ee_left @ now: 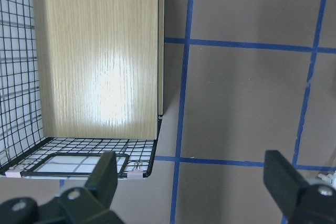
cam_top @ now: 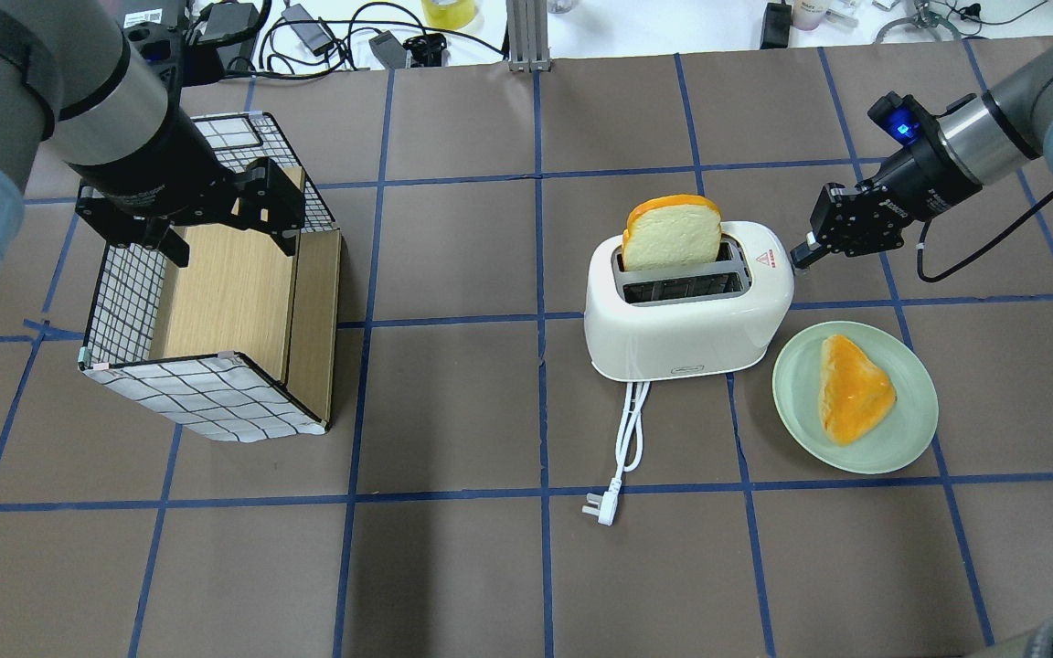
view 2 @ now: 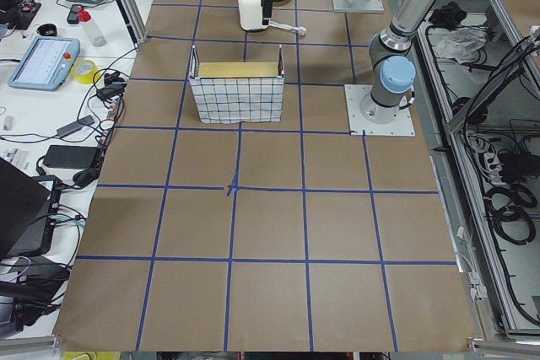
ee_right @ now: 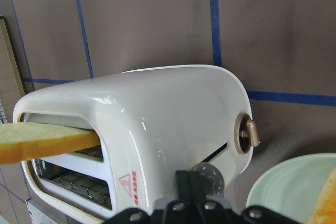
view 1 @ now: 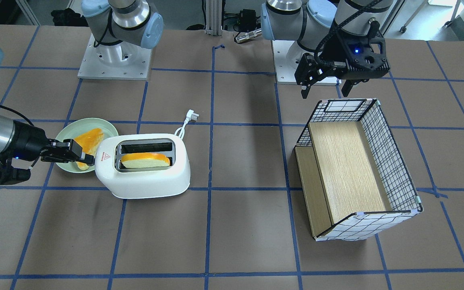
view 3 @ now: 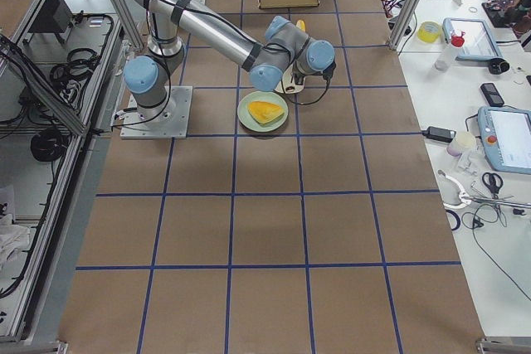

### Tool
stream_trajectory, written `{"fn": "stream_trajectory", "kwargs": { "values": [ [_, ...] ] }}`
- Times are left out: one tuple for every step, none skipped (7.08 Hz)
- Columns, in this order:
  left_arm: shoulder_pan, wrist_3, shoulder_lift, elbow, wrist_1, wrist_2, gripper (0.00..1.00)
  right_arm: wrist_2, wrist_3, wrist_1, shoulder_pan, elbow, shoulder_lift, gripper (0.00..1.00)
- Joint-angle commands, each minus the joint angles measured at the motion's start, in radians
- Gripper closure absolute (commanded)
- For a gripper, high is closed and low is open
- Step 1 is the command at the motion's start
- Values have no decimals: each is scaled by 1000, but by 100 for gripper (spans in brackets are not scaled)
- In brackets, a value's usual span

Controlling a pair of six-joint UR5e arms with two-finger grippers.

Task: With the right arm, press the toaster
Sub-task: 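Press the toaster lever down with the right gripper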

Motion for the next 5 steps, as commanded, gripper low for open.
{"fn": "stream_trajectory", "kwargs": {
  "values": [
    [0, 0, 0, 0, 0, 0, 0, -6, 13, -8, -1, 4, 16, 100],
    [0, 0, 0, 0, 0, 0, 0, -9, 39, -22, -1, 5, 18, 100],
    [0, 0, 0, 0, 0, 0, 0, -27, 59, -22, -1, 5, 18, 100],
    [0, 0, 0, 0, 0, 0, 0, -35, 60, -24, -1, 5, 27, 100],
    [0, 0, 0, 0, 0, 0, 0, -44, 62, -37, -1, 5, 40, 100]
  ]
}}
